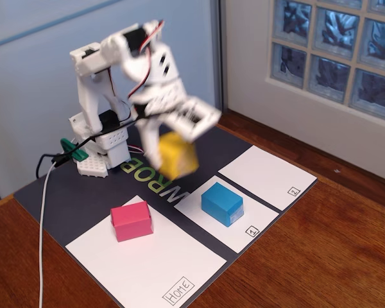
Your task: Move box yellow to zone 2
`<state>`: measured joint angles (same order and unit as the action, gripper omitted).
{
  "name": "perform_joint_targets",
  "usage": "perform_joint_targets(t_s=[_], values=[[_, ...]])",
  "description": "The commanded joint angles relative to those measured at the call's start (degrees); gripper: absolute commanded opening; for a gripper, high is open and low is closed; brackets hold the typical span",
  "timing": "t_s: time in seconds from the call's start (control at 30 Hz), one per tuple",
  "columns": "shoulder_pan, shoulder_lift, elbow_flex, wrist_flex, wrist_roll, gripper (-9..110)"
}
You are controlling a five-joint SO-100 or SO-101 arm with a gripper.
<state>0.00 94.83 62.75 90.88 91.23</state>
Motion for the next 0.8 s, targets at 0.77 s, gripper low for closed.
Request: perform_joint_targets(t_s=[0.77], values=[[-32.3,15.6,26.4,-6.8,13.2,-1]])
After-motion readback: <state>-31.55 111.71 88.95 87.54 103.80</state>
